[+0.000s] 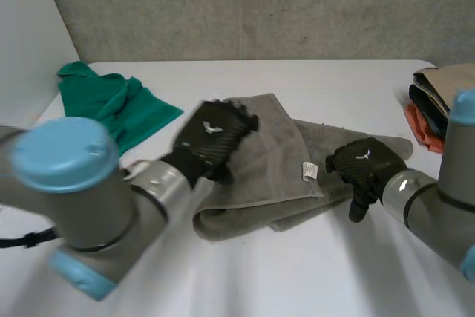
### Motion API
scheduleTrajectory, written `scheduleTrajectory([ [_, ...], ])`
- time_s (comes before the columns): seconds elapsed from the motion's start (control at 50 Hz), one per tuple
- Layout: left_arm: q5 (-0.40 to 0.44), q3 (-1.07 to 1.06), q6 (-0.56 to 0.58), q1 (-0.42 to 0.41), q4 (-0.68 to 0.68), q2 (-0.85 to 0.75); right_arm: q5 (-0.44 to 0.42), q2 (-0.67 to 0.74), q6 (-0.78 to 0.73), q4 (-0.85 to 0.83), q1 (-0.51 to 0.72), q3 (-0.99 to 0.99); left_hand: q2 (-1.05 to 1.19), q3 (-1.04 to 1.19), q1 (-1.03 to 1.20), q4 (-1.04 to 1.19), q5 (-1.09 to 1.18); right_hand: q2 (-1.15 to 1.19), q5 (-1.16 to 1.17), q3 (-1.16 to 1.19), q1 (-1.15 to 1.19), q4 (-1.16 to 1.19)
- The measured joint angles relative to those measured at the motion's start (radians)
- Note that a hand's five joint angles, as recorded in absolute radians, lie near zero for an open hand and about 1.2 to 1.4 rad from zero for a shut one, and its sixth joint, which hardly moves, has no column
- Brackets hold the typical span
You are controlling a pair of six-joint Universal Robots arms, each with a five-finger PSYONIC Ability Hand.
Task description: Fold the laundry.
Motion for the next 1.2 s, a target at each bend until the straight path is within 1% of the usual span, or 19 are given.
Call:
scheduleTrajectory([
  [0.04,0.000,0.025,0.024,-0.017,-0.004,-0.031,0.004,-0.004,-0.011,-0.023,-0.001,0.020,0.000,0.000,0.000,0.000,0.000,-0.010,-0.012,-0.013,-0.009,-0.011],
  [0.1,0.003,0.173,0.131,-0.072,-0.043,-0.182,0.017,-0.005,-0.034,-0.131,-0.007,0.085,0.000,0.000,0.000,0.000,0.000,-0.020,-0.027,-0.024,-0.023,-0.023],
  [0.18,0.019,0.348,0.219,-0.099,-0.121,-0.331,0.023,0.027,-0.034,-0.212,-0.008,0.112,0.000,0.000,0.000,0.000,0.000,-0.020,-0.027,-0.024,-0.023,-0.023],
  [0.22,0.025,0.403,0.239,-0.102,-0.151,-0.373,0.024,0.041,-0.033,-0.231,-0.007,0.114,0.000,0.000,0.000,0.000,0.000,-0.020,-0.026,-0.024,-0.023,-0.023],
  [0.28,0.052,0.569,0.287,-0.107,-0.262,-0.497,0.030,0.099,-0.027,-0.296,-0.005,0.112,0.000,0.000,0.000,0.000,0.000,-0.019,-0.008,-0.024,-0.023,-0.020],
  [0.4,0.080,0.716,0.319,-0.103,-0.381,-0.604,0.045,0.154,-0.024,-0.367,-0.001,0.100,0.006,0.003,0.002,0.006,0.008,0.026,0.085,0.026,0.022,0.059],
  [0.42,0.082,0.727,0.322,-0.103,-0.391,-0.611,0.048,0.163,-0.023,-0.376,0.000,0.097,0.022,0.013,0.012,0.020,0.024,0.125,0.161,0.121,0.118,0.152],
  [0.44,0.085,0.738,0.326,-0.101,-0.403,-0.619,0.051,0.174,-0.023,-0.386,0.000,0.092,0.250,0.226,0.242,0.244,0.243,0.297,0.332,0.287,0.308,0.312],
  [0.46,0.084,0.743,0.328,-0.100,-0.407,-0.623,0.052,0.178,-0.023,-0.392,-0.001,0.088,0.326,0.318,0.319,0.316,0.308,0.510,0.513,0.493,0.496,0.495],
  [0.48,0.083,0.745,0.328,-0.099,-0.408,-0.625,0.053,0.182,-0.023,-0.396,-0.001,0.085,0.483,0.471,0.470,0.493,0.460,0.593,0.598,0.574,0.571,0.581],
  [0.5,0.080,0.747,0.328,-0.098,-0.406,-0.626,0.053,0.185,-0.023,-0.400,-0.002,0.082,0.483,0.471,0.470,0.493,0.460,0.693,0.705,0.673,0.644,0.686],
  [0.52,0.075,0.752,0.327,-0.098,-0.398,-0.623,0.053,0.188,-0.024,-0.408,-0.004,0.077,0.719,0.698,0.660,0.723,0.699,0.732,0.753,0.718,0.655,0.742],
  [0.56,0.060,0.756,0.325,-0.098,-0.381,-0.616,0.053,0.189,-0.027,-0.415,-0.006,0.071,0.756,0.742,0.689,0.769,0.751,0.737,0.764,0.737,0.655,0.764],
  [0.7,-0.120,0.726,0.290,-0.091,-0.217,-0.464,0.055,0.177,-0.038,-0.424,-0.021,0.044,0.769,0.755,0.689,0.784,0.753,0.737,0.764,0.740,0.655,0.770],
  [0.82,-0.199,0.620,0.210,-0.038,-0.172,-0.273,0.057,0.120,-0.058,-0.378,-0.053,0.013,0.770,0.756,0.689,0.784,0.753,0.737,0.764,0.740,0.655,0.770],
  [0.94,-0.233,0.437,0.111,0.088,-0.179,-0.054,0.047,-0.005,-0.116,-0.212,-0.122,-0.071,0.770,0.756,0.689,0.784,0.753,0.737,0.767,0.741,0.655,0.770],
  [1.04,-0.244,0.233,0.001,0.185,-0.206,0.091,0.014,-0.061,-0.168,0.028,-0.162,-0.216,0.771,0.756,0.689,0.784,0.753,0.737,0.771,0.741,0.655,0.770],
  [1.12,-0.237,0.086,-0.090,0.205,-0.221,0.134,-0.011,-0.018,-0.195,0.173,-0.170,-0.325,0.771,0.757,0.689,0.784,0.753,0.737,0.772,0.741,0.655,0.770],
  [1.2,-0.224,-0.046,-0.172,0.189,-0.209,0.136,-0.020,0.118,-0.206,0.237,-0.165,-0.453,0.772,0.757,0.689,0.786,0.753,0.737,0.772,0.741,0.655,0.771],
])
